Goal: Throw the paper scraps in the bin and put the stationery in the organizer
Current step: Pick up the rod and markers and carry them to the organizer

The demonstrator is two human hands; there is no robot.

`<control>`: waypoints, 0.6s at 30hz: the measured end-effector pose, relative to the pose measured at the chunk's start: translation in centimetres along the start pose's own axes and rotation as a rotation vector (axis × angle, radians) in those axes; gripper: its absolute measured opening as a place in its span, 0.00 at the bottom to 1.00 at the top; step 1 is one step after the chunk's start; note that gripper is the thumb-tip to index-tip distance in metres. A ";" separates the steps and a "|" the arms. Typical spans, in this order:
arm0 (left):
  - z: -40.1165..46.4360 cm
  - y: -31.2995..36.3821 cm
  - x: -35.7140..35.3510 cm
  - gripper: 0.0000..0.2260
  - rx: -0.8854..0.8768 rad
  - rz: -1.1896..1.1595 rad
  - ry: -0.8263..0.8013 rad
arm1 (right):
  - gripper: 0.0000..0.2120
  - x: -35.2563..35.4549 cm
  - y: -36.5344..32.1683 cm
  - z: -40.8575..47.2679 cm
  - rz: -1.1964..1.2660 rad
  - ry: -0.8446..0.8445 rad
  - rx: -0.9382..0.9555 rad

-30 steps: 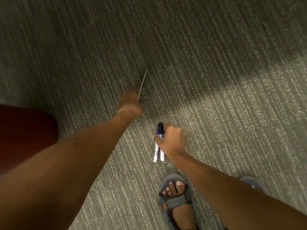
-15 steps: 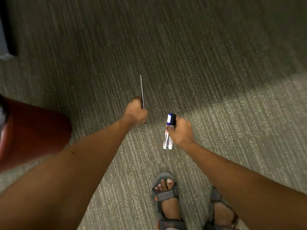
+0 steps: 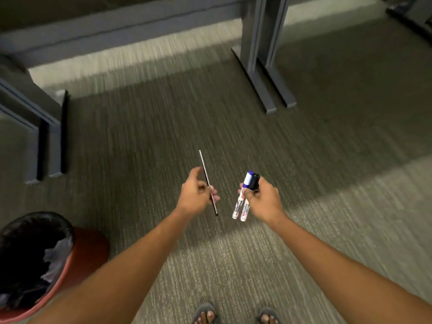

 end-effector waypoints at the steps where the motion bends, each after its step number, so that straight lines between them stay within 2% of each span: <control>1: -1.0 2.5 -0.8 0.31 -0.019 -0.035 -0.022 | 0.09 2.3 -1.9 -0.4 0.010 0.027 0.035; 4: -4.6 10.0 -3.1 0.42 -0.064 -0.104 -0.124 | 0.21 9.0 -7.9 -2.3 0.026 0.107 0.141; 6: -7.2 14.5 -4.3 0.45 -0.084 -0.118 -0.185 | 0.31 13.1 -11.8 -3.9 0.005 0.125 0.193; 8: -9.8 19.1 -5.4 0.46 -0.096 -0.130 -0.232 | 0.37 17.1 -15.8 -5.8 -0.047 0.120 0.258; 12: -15.2 28.0 -6.8 0.46 -0.149 -0.099 -0.297 | 0.29 24.6 -23.0 -9.9 -0.125 0.140 0.380; 18: -21.7 38.5 -7.2 0.45 -0.229 -0.075 -0.330 | 0.26 34.1 -31.4 -15.2 -0.181 0.186 0.512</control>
Point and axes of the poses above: each hand's wrist, its own z-axis towards the middle knuckle, its own x-axis out of the back of the hand, y = z × x, the point moved 7 cm from there along z, towards the middle knuckle, and after that the axes turned 10 degrees about -z, right-handed, at the moved point
